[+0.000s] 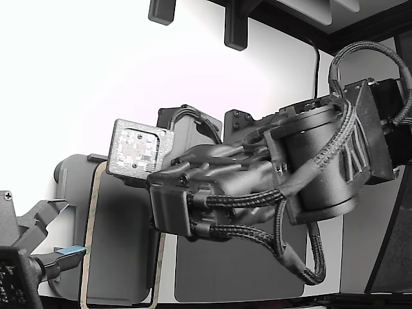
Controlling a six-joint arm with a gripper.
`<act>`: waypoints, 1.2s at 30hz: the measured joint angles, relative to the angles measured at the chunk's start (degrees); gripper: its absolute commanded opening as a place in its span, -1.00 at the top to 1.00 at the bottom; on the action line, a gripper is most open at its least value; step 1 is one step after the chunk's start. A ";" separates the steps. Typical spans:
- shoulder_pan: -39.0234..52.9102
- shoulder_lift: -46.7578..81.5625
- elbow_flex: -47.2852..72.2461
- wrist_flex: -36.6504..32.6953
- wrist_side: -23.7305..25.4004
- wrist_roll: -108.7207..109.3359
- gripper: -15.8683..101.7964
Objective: Move top rectangular frame to the holder.
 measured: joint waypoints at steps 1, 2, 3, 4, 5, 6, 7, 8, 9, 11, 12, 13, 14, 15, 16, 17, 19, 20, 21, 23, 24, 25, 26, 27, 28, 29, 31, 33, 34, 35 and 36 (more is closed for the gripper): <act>-0.18 -0.09 0.53 -0.62 -0.09 -0.35 0.90; -0.44 -0.09 1.05 -1.41 -0.26 -0.70 0.91; -0.79 -0.09 1.67 -2.20 -0.53 -1.14 0.91; -1.14 -0.09 2.20 -2.99 -0.88 -1.76 0.91; -1.49 -0.09 2.64 -3.69 -1.14 -2.46 0.91; -1.76 -0.26 2.99 -4.22 -1.49 -3.16 0.91; -2.02 -0.53 2.99 -4.57 -1.76 -3.78 0.91; -2.29 -0.70 2.99 -4.66 -1.76 -4.31 0.91; -2.46 -0.88 2.99 -4.75 -1.76 -4.75 0.91; -2.99 -1.05 3.34 -5.10 -2.02 -5.01 0.91; -3.16 -1.05 3.69 -5.19 -2.11 -5.19 0.91; -3.34 -1.05 4.13 -5.45 -2.11 -5.36 0.91; -3.60 -1.05 4.31 -5.63 -2.11 -5.54 0.91; -3.69 -1.14 4.39 -5.80 -2.11 -5.54 0.91; -3.69 -1.32 4.39 -5.89 -2.20 -5.54 0.91; -3.78 -1.41 4.48 -5.98 -2.29 -5.54 0.91; -3.87 -1.41 5.01 -6.33 -2.37 -5.10 0.91; -3.87 -1.41 5.45 -6.59 -2.46 -4.92 0.91; -3.87 -1.41 5.71 -6.86 -2.46 -4.92 0.91; -3.87 -1.41 6.24 -7.12 -2.64 -4.83 0.91; -3.87 -1.41 6.33 -7.12 -2.64 -4.75 0.91; -3.96 -1.41 6.50 -7.21 -2.64 -4.75 0.91; -3.96 -1.41 6.77 -7.38 -2.72 -4.75 0.91; -3.96 -1.41 7.29 -7.47 -2.72 -4.75 0.91; -3.96 -1.32 7.73 -7.73 -2.72 -4.75 0.91; -3.96 -1.05 8.17 -8.00 -2.81 -4.75 0.91; -3.96 -0.26 9.49 -8.88 -2.90 -4.75 0.91; -3.96 0.26 10.63 -9.76 -2.99 -4.75 0.91; -3.96 0.53 11.16 -10.11 -3.08 -4.75 0.91; -3.96 0.62 11.51 -10.28 -3.08 -4.75 0.91; -4.04 0.62 11.69 -10.37 -3.08 -4.83 0.91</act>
